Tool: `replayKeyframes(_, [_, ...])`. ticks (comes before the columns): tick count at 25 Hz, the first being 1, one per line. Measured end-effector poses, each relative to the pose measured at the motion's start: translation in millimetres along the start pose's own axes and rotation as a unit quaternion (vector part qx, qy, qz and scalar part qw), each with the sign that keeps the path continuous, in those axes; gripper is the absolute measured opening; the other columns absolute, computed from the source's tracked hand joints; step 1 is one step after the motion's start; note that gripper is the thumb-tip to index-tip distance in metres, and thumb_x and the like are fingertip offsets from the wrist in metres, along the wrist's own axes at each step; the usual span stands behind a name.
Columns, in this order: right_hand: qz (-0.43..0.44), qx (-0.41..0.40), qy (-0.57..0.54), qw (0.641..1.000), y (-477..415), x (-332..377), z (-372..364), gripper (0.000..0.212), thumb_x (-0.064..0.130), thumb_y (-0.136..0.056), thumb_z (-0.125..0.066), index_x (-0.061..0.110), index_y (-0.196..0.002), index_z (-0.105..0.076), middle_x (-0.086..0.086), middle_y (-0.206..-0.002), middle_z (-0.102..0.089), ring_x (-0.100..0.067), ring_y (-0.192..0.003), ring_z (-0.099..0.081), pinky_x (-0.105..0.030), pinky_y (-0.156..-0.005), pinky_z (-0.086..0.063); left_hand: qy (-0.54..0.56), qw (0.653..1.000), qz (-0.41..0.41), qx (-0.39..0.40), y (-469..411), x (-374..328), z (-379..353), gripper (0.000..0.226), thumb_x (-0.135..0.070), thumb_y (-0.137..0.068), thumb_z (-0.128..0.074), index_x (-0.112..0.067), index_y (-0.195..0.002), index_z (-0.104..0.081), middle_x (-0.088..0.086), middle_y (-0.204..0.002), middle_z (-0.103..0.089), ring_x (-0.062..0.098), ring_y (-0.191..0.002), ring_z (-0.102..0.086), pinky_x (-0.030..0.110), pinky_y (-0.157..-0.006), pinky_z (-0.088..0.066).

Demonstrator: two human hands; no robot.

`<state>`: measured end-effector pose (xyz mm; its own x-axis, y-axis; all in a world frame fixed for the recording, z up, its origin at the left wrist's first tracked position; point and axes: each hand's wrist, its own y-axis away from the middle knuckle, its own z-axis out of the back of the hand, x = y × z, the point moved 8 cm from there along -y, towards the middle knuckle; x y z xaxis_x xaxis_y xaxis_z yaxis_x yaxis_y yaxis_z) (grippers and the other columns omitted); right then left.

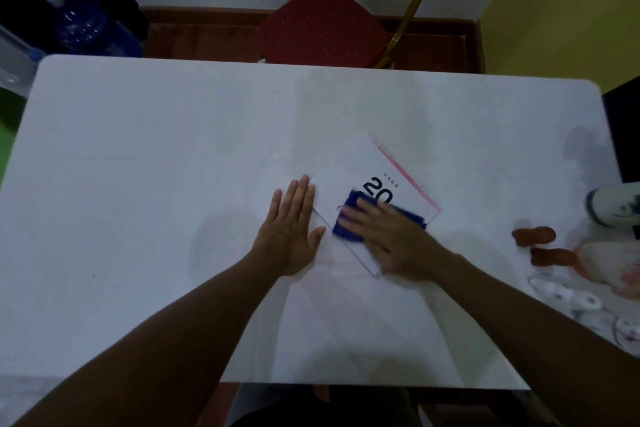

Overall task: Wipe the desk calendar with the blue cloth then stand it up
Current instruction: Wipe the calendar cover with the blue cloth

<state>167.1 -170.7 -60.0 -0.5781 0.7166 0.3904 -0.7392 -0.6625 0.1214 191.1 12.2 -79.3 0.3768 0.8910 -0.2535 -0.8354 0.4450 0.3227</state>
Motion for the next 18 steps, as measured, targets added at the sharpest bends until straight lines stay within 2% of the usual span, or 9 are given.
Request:
replayKeyframes(4, [-0.148, -0.054, 0.029, 0.987, -60.9, -43.4, 26.0, 0.056, 0.02, -0.107, -0.038, 0.017, -0.161, -0.026, -0.001, -0.17, -0.02, -0.024, -0.157, -0.013, -0.05, -0.125, -0.017, 0.005, 1.0, -0.005, -0.011, 0.2, -0.7, 0.2, 0.081, -0.056, -0.1, -0.012, -0.005, -0.159, 0.007, 0.014, -0.169, 0.014, 0.029, -0.156, 0.014, 0.051, -0.127, -0.002])
replayKeyframes(7, [-0.225, -0.091, 0.017, 0.97, -68.2, -35.5, 23.8, 0.056, 0.02, -0.108, -0.035, 0.014, -0.162, -0.023, -0.003, -0.17, -0.018, -0.026, -0.157, -0.013, -0.052, -0.125, -0.018, 0.001, 1.0, -0.005, -0.006, 0.5, -0.3, -2.4, 0.081, -0.057, -0.1, -0.012, -0.006, -0.159, 0.008, 0.014, -0.169, 0.015, 0.029, -0.156, 0.014, 0.052, -0.127, -0.003])
replayKeyframes(9, [-0.191, -0.091, 0.016, 0.977, -48.8, -6.0, 7.8, 0.056, 0.021, -0.107, -0.035, 0.015, -0.162, -0.023, -0.002, -0.17, -0.021, -0.024, -0.157, -0.013, -0.05, -0.125, -0.019, -0.005, 1.0, -0.003, -0.004, 0.3, 1.0, -3.5, 0.079, -0.056, -0.101, -0.013, -0.007, -0.159, 0.009, 0.014, -0.168, 0.016, 0.028, -0.156, 0.015, 0.052, -0.127, -0.003])
replayKeyframes(11, [-0.103, -0.054, 0.011, 0.993, -12.8, 24.5, -13.6, 0.056, 0.023, -0.107, -0.034, 0.019, -0.162, -0.025, 0.002, -0.169, -0.022, -0.018, -0.158, -0.011, -0.045, -0.127, -0.015, -0.007, 1.0, 0.0, 0.001, -0.4, 2.0, -4.6, 0.079, -0.056, -0.102, -0.013, -0.007, -0.159, 0.011, 0.013, -0.168, 0.018, 0.028, -0.155, 0.018, 0.051, -0.127, -0.002])
replayKeyframes(13, [-0.033, -0.033, 0.013, 0.999, 24.7, 26.6, -16.6, 0.057, 0.022, -0.105, -0.036, 0.021, -0.161, -0.026, 0.004, -0.169, -0.023, -0.015, -0.158, -0.01, -0.041, -0.128, -0.01, -0.003, 1.0, -0.003, -0.002, -0.8, 1.7, -3.7, 0.079, -0.055, -0.102, -0.015, -0.007, -0.159, 0.012, 0.014, -0.168, 0.019, 0.028, -0.155, 0.018, 0.051, -0.127, 0.0])
replayKeyframes(14, [-0.03, -0.036, 0.014, 0.999, 37.2, 15.9, -12.1, 0.057, 0.021, -0.104, -0.038, 0.022, -0.161, -0.028, 0.005, -0.169, -0.025, -0.016, -0.157, -0.011, -0.042, -0.127, -0.011, -0.001, 1.0, -0.006, -0.007, -0.7, 0.6, -2.5, 0.08, -0.055, -0.102, -0.017, -0.006, -0.159, 0.011, 0.014, -0.168, 0.017, 0.029, -0.155, 0.017, 0.051, -0.127, 0.0])
replayKeyframes(16, [-0.111, -0.066, 0.009, 0.992, 45.1, -15.5, 2.6, 0.057, 0.018, -0.104, -0.038, 0.02, -0.16, -0.032, 0.003, -0.168, -0.026, -0.018, -0.157, -0.014, -0.047, -0.126, -0.016, 0.001, 1.0, -0.011, -0.019, -0.1, -1.0, 0.5, 0.08, -0.054, -0.101, -0.018, -0.004, -0.159, 0.006, 0.016, -0.168, 0.013, 0.03, -0.156, 0.012, 0.051, -0.127, -0.002])
replayKeyframes(18, [-0.245, -0.115, -0.014, 0.963, 38.3, -36.3, 14.3, 0.056, 0.015, -0.104, -0.038, 0.016, -0.16, -0.032, 0.0, -0.168, -0.026, -0.022, -0.157, -0.016, -0.053, -0.123, -0.02, 0.001, 1.0, -0.013, -0.028, 1.0, -1.9, 2.1, 0.081, -0.054, -0.1, -0.017, -0.002, -0.159, 0.002, 0.017, -0.169, 0.009, 0.031, -0.156, 0.009, 0.052, -0.127, -0.003])
